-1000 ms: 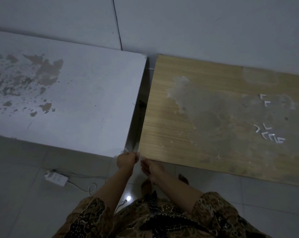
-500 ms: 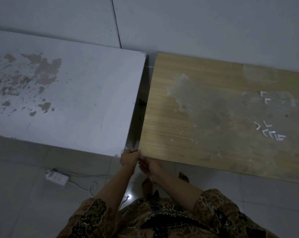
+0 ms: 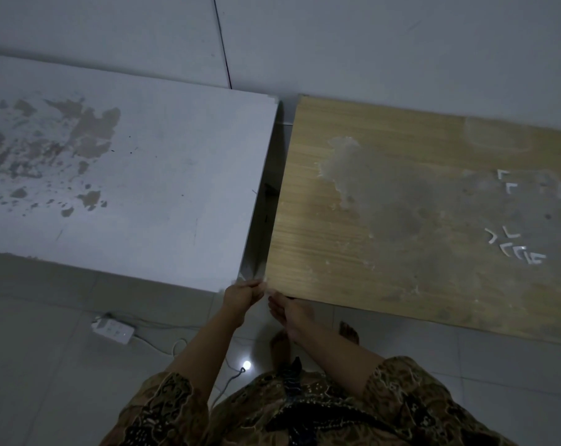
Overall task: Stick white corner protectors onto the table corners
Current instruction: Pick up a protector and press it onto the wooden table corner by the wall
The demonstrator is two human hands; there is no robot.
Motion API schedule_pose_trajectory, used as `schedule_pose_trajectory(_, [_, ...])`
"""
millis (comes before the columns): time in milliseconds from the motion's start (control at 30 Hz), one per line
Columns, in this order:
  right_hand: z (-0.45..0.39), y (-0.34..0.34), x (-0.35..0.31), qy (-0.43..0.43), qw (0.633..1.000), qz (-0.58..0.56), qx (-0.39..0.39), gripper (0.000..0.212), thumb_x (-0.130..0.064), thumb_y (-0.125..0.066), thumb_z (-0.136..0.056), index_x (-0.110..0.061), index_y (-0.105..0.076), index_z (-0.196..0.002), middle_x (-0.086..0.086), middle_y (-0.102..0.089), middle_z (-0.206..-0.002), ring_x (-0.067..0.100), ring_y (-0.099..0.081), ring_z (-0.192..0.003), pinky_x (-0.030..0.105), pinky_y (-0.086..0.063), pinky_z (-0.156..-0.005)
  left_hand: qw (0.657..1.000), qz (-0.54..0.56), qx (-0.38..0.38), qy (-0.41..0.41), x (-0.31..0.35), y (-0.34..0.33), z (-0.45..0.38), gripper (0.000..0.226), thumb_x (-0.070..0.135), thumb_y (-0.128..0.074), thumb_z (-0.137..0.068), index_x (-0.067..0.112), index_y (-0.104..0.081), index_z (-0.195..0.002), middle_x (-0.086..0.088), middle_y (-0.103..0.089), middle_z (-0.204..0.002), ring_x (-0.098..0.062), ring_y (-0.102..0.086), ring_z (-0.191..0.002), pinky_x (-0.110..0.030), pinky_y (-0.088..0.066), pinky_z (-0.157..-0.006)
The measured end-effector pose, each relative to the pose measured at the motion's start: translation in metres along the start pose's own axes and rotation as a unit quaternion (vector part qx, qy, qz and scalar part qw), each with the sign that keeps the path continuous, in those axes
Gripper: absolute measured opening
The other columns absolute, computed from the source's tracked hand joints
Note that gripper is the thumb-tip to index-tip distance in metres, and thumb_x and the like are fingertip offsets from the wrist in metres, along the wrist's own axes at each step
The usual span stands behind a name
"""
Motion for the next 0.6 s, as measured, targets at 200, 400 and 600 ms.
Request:
schedule_pose_trajectory(200, [0.002, 0.001, -0.001, 0.012, 1.000, 0.001, 0.008, 0.012, -0.007, -0.072, -0.083, 0.001, -0.068, -0.090, 0.014, -0.070, -0.085, 0.019, -0.067, -0.072, 0.026, -0.057, -0.069, 0.999, 0.034, -0.019, 0.002, 0.000, 0.002, 0.001, 0.031, 0.011, -0.065, -0.087, -0.008, -0.064, -0.111, -0.017, -0.067, -0.101, -0.020, -0.063, -0.087, -0.020, -0.057, -0.073])
schedule_pose_trajectory(400, [0.005, 0.002, -0.004, 0.021, 1.000, 0.014, 0.016, 0.011, -0.007, -0.076, -0.080, -0.003, -0.067, -0.075, 0.013, -0.068, -0.077, 0.019, -0.064, -0.065, 0.028, -0.056, -0.069, 1.000, -0.006, 0.024, -0.001, 0.007, -0.008, -0.004, 0.026, 0.006, -0.070, -0.082, -0.006, -0.067, -0.105, -0.012, -0.066, -0.082, -0.018, -0.062, -0.073, -0.020, -0.056, -0.060])
schedule_pose_trajectory(600, [0.002, 0.002, -0.004, 0.022, 0.999, 0.036, 0.020, 0.012, -0.010, -0.077, -0.079, -0.004, -0.068, -0.074, 0.015, -0.069, -0.079, 0.019, -0.064, -0.066, 0.030, -0.056, -0.072, 0.991, -0.080, 0.107, 0.025, 0.014, -0.014, -0.009, 0.015, 0.020, -0.061, -0.090, 0.007, -0.062, -0.082, -0.002, -0.056, -0.068, -0.009, -0.054, -0.060, -0.007, -0.044, -0.049])
Point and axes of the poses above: each hand's wrist, its own z-axis away from the middle knuckle, its own y-axis out of the back of the hand, x = y × z, the point moved 2 cm from there along -z, towards the middle knuckle
